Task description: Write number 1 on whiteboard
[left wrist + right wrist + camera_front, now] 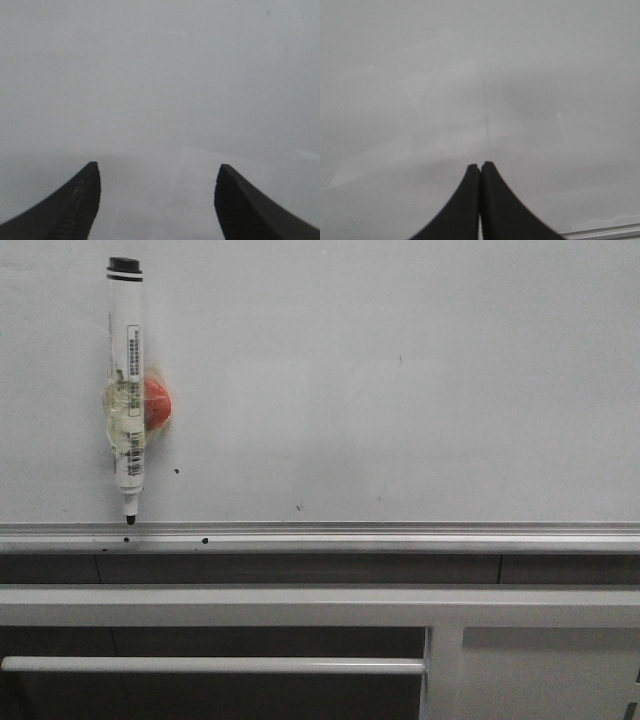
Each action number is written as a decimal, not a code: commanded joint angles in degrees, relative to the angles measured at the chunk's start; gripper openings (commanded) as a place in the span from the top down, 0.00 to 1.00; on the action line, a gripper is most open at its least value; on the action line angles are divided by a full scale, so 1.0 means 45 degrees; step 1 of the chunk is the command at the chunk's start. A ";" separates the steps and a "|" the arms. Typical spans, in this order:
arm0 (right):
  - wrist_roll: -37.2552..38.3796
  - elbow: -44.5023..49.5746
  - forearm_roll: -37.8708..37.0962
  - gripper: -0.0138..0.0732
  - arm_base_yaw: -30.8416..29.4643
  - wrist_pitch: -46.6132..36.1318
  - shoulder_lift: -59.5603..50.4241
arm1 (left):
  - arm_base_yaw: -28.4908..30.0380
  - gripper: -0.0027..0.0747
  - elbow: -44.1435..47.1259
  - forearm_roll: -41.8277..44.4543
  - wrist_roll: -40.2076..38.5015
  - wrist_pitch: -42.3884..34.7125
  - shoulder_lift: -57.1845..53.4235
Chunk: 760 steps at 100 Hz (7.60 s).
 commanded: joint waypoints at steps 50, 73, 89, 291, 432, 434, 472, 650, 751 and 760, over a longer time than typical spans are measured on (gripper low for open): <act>-0.0241 -0.0297 -0.0365 0.91 0.1286 -0.0413 0.0269 | -0.2754 0.42 0.1272 -0.3048 0.4424 0.0848 0.0183; -0.0241 -0.0297 -0.0365 0.91 0.1286 -0.0413 0.0269 | -0.3891 0.42 0.2383 -0.3861 0.4424 -0.0111 0.0183; -0.0241 -0.0297 -0.0365 0.91 0.1286 -0.0413 0.0269 | -0.4884 0.48 0.2871 -0.4067 0.4424 -0.0587 0.0268; -0.0241 -0.0297 -0.0982 0.91 0.1688 -0.0229 0.0269 | -1.3188 0.54 0.2781 -0.4825 0.0687 -1.5061 1.2769; -0.4755 -0.1226 -0.2844 0.73 1.1138 0.0267 0.3410 | -1.3188 0.99 -0.1467 -0.0046 0.6570 -0.3343 1.1342; -0.4755 -0.1229 -0.2844 0.70 1.1241 0.0199 0.3558 | -1.3188 0.99 -0.1738 -0.0047 0.6747 -0.2715 1.1318; -0.4755 -0.1719 -0.2772 0.32 1.2056 -0.0595 0.5309 | -1.3188 0.99 -0.4152 0.2553 0.7323 0.2608 1.1321; -0.4755 -0.3484 -0.1943 0.85 1.2498 -0.1236 0.8891 | -1.3188 0.99 -0.5209 0.3436 0.7323 0.3236 1.1321; -0.4439 -0.3433 -0.2844 0.92 1.2304 -0.0181 0.7133 | -1.3188 0.49 -0.4829 0.3366 0.4370 0.4662 0.8479; -0.3865 -0.3332 -0.2980 0.92 1.2037 0.0561 0.6470 | -1.3188 0.61 -0.4505 0.3491 0.3464 0.4639 0.8111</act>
